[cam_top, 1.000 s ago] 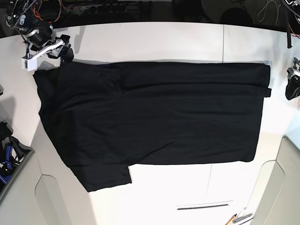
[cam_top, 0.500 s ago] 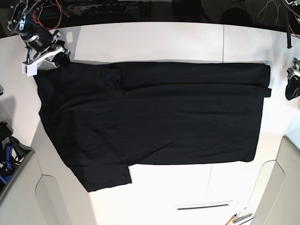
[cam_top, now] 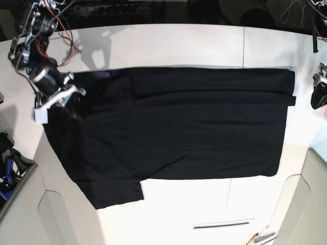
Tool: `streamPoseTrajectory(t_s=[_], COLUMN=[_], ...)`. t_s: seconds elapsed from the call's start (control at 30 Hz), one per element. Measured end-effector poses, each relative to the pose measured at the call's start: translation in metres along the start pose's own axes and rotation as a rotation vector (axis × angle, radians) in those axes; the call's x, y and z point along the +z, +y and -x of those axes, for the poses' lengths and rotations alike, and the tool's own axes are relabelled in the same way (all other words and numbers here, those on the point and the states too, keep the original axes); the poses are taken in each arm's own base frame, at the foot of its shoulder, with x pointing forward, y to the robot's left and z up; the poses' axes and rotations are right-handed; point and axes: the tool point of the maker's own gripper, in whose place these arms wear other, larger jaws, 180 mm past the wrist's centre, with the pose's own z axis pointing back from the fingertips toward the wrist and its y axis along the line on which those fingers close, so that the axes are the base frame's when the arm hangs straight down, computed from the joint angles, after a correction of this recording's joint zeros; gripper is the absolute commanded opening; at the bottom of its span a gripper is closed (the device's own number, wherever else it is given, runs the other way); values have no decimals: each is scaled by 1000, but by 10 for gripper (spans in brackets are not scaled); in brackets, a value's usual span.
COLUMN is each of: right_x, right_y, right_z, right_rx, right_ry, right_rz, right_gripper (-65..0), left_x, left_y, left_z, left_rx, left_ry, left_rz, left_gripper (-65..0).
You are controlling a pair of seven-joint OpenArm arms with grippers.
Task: Fold the T-shirt properly
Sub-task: 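Move the right gripper along the shirt side to regrasp lower, then pull the shirt toward the robot with both grippers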
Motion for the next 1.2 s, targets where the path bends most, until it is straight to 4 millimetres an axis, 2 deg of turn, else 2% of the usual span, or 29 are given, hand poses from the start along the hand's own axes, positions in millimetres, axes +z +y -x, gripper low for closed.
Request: streamPoseTrajectory(t_s=[0.23, 0.27, 0.33, 0.37, 0.4, 0.43, 0.67, 0.73, 0.8, 0.83, 0.97, 1.1, 1.2], right_x=[-40, -44, -49, -50, -50, -51, -48, -45, -41, -39, -30, -23, -14], right_y=[34, 38, 43, 44, 44, 43, 31, 23, 13, 9, -5, -20, -44], right_z=[-49, -56, -66, -70, -73, -74, -63, -59, -53, -51, -44, -28, -18], right_rx=[247, 267, 303, 311, 318, 326, 333, 344, 358, 361, 367, 370, 365], right_ry=[-69, -77, -85, -91, -95, -95, -13, 24, 81, 101, 138, 182, 193], right_rz=[-14, -14, -11, -10, -6, 1, 38, 58, 83, 91, 120, 175, 296], right_gripper=[-650, -594, -428, -366, -328, -320, -329, -408, -579, -650, -650, -650, -650], left_x=[0, 0, 0, 0, 0, 0, 0, 0, 0, -1, -13, -28, -35], left_y=[0, 0, 0, 0, 0, 0, -2, -6, -10, -13, -32, -54, -62], left_z=[0, 0, 0, 0, 0, 0, -2, -5, -6, -3, 19, 52, 70], left_rx=[0, 0, 0, 0, 0, 0, 12, 31, 52, 59, 50, -15, -70], left_ry=[0, 0, 1, 0, 0, 0, -10, -30, -30, -17, 69, 194, 254], left_rz=[0, 0, 0, 0, 0, 0, 11, 31, 55, 68, 124, 166, 172], left_gripper=[-379, -379, -379, -379, -379, -379, -379, -379, -394, -429, -650, -650, -650])
